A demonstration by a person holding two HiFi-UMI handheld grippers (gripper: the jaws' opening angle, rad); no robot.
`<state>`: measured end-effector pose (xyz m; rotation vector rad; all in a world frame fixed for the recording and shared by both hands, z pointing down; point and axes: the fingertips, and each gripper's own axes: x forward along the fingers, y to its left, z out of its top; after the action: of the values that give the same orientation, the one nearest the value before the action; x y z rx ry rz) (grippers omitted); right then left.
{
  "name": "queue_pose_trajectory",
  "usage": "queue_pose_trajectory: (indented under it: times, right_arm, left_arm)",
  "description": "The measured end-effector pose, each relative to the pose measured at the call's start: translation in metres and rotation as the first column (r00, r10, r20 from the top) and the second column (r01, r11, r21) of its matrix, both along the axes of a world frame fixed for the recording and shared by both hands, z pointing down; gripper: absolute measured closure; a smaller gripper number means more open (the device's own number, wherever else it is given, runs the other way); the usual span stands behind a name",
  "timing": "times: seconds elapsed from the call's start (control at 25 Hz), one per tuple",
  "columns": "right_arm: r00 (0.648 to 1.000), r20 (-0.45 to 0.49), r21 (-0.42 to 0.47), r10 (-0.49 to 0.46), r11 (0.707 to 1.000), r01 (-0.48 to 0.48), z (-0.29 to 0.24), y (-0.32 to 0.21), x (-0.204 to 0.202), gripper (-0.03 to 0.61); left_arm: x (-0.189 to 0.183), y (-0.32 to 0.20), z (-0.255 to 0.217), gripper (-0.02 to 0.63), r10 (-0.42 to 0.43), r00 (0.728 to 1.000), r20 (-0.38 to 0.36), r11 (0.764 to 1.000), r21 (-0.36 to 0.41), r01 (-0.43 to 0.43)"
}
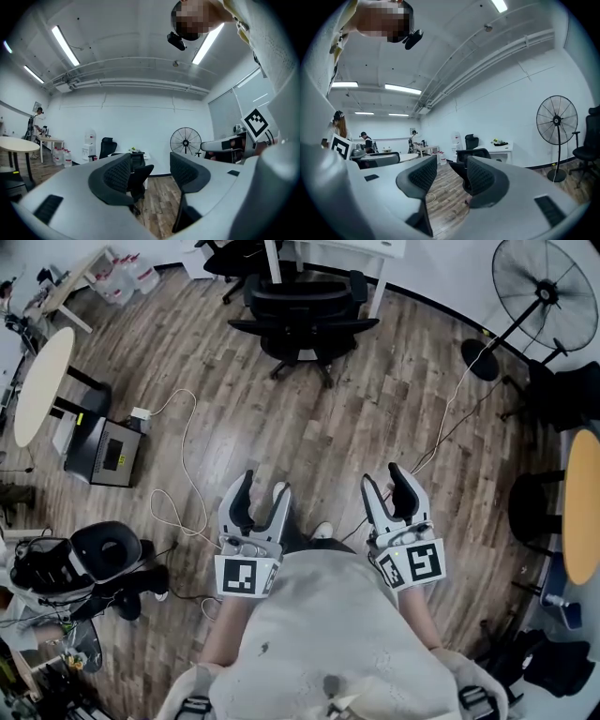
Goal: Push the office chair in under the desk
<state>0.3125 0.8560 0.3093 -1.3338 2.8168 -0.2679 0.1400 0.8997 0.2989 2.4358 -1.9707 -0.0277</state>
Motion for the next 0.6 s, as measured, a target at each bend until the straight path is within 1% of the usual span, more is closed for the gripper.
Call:
queue_pose_trajectory:
  times: [0.08, 0.28, 0.44, 0.6]
  right_arm:
    - [1.0, 0.001, 0.002, 0.003, 1.0, -0.003, 0.0, -0.003, -0.004, 0.377]
    - [0.999, 0.003, -0.013, 0.04, 0.999, -0.04, 0.002, -0.027, -0.012, 0.397]
    - [0.998, -0.043, 0.0, 0.052, 0.999, -0.052, 0.003, -0.051, -0.03, 0.396]
    - [0.995, -0.083, 0.006, 0.05, 0.999, -0.05, 0.006, -0.081, -0.047, 0.397]
  left_arm:
    - [-0.006, -0.005, 0.001, 0.334, -0.002, 1.0, 0.005, 1.0, 0.0, 0.002]
    - [-0.02, -0.029, -0.005, 0.336, 0.01, 1.0, 0.014, 1.0, 0.028, -0.01]
    - [-0.042, -0.06, -0.003, 0.341, 0.007, 1.0, -0.002, 1.0, 0.015, -0.007]
    - [-0.055, -0.095, 0.0, 0.341, 0.013, 1.0, 0.022, 1.0, 0.01, -0.013]
